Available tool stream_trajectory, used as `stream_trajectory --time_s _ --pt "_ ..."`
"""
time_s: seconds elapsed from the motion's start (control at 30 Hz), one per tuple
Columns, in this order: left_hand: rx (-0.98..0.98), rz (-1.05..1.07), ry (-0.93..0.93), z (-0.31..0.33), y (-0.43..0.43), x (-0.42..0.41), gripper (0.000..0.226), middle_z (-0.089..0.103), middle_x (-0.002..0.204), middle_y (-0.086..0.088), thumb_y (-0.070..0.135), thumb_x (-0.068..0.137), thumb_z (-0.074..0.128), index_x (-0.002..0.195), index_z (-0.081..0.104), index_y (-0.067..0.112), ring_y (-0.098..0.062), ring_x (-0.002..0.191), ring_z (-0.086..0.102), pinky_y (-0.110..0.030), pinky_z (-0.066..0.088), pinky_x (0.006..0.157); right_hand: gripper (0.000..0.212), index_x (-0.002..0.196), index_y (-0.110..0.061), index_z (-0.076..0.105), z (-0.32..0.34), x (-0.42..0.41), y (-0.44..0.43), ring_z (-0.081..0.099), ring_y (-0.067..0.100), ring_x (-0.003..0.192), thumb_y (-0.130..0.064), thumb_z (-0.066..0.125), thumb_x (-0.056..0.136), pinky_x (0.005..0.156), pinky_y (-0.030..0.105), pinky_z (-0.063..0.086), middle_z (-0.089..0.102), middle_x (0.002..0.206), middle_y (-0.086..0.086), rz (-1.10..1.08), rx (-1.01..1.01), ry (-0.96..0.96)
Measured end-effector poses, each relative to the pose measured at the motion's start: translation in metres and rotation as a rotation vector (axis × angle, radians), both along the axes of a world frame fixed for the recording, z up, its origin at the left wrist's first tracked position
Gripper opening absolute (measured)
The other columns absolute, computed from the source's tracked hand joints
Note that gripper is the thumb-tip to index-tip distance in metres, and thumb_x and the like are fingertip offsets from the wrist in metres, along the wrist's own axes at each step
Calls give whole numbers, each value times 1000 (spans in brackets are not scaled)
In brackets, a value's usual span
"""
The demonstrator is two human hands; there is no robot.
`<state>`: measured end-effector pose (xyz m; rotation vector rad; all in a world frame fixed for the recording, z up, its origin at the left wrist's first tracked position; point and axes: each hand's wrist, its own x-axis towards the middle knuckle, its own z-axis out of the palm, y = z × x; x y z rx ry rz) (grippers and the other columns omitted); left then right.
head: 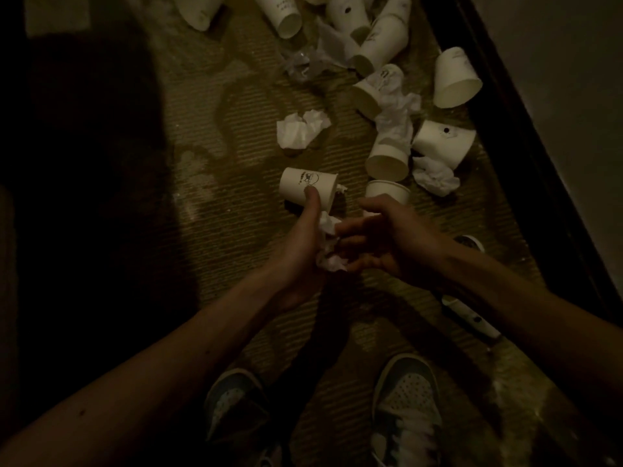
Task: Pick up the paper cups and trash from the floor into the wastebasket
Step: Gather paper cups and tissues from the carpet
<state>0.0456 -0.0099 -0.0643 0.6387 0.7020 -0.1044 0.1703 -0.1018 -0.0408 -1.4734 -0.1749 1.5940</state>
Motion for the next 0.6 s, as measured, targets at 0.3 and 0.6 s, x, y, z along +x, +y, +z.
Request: stream_trajectory --time_s 0.3,0.6 --pt "463 115 104 -6 -15 18 35 75 78 -4 38 105 41 102 65 13 -15 64 72 -24 51 48 72 123 -10 58 -2 27 -21 67 30 110 -61 61 73 80 46 58 70 118 16 38 -52 214" --pt "675 148 204 4 9 66 18 65 90 -12 30 103 50 93 57 17 -9 54 62 -20 45 42 23 103 -12 65 -17 112 -29 68 18 78 -31 53 99 56 23 52 69 111 18 -259 -332 -842"
